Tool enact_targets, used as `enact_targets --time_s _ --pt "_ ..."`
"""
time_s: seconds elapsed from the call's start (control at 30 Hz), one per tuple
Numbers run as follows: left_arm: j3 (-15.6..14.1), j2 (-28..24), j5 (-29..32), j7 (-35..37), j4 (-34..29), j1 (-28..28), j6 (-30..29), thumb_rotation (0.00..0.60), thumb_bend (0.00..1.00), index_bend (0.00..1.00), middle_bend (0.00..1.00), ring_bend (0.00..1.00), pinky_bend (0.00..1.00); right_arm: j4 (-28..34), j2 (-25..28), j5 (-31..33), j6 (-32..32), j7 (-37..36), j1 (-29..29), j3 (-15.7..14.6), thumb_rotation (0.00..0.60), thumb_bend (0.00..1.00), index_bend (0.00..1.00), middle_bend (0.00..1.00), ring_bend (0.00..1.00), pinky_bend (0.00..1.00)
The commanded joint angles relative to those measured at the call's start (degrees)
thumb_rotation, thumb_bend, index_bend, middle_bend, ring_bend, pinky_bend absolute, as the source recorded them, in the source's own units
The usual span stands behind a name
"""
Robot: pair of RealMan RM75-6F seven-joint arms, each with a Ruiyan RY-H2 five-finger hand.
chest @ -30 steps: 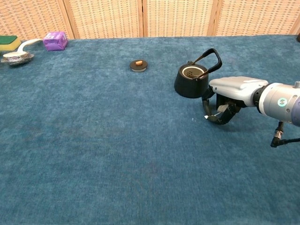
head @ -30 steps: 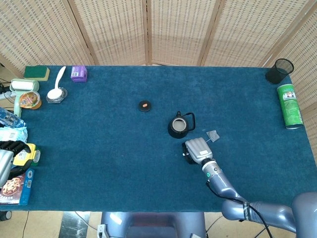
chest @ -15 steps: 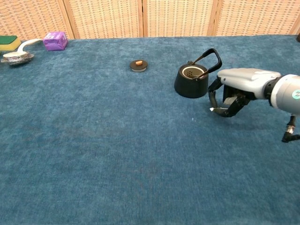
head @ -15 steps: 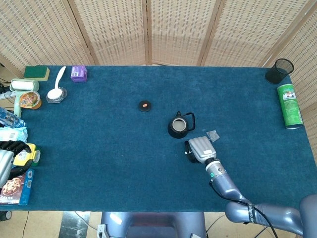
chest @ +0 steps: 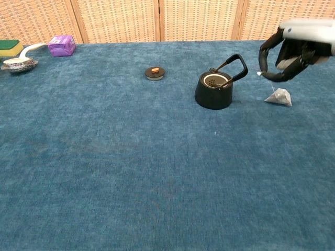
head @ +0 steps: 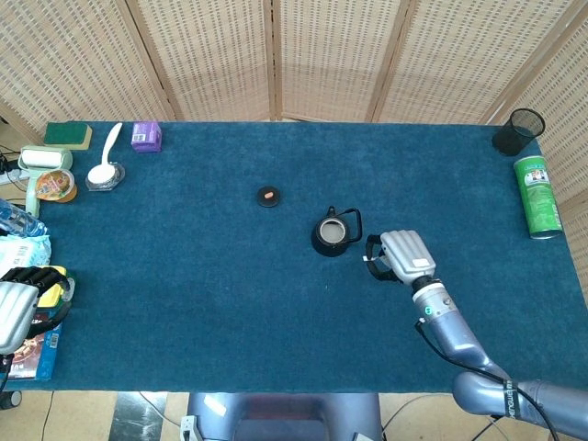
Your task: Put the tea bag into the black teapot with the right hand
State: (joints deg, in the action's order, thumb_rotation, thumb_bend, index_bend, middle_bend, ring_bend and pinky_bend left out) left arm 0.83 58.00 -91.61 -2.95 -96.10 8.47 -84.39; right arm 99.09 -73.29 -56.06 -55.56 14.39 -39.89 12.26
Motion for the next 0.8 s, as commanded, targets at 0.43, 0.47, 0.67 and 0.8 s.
enact_targets --time_s 0.43,0.47,0.67,0.8 --pt "-2.30 2.00 -0.43 -0.48 0.11 -1.08 1.21 0.600 0.33 0.48 0.45 0.38 0.35 4.56 7.13 -1.09 3.69 -10.94 0.01 4.96 0.600 0.49 0.63 1.00 1.00 1.00" --pt "-2.31 2.02 -0.46 -0.47 0.13 -1.10 1.19 0.600 0.33 0.48 0.45 0.38 0.35 4.76 7.41 -1.17 3.82 -11.30 0.02 5.08 0.600 0.49 0.63 1.00 1.00 1.00" --pt "-2.52 2.26 -0.65 -0.35 0.34 -1.32 1.03 0.600 0.33 0.48 0.45 0.38 0.35 6.83 9.72 -1.40 4.72 -14.08 -0.25 6.52 0.600 0.49 0.63 1.00 1.00 1.00" --pt "-2.66 2.43 -0.73 -0.26 0.51 -1.50 0.91 0.600 0.33 0.48 0.45 0.38 0.35 8.41 11.10 -1.21 5.29 -15.69 -0.67 7.66 0.600 0.49 0.63 1.00 1.00 1.00"
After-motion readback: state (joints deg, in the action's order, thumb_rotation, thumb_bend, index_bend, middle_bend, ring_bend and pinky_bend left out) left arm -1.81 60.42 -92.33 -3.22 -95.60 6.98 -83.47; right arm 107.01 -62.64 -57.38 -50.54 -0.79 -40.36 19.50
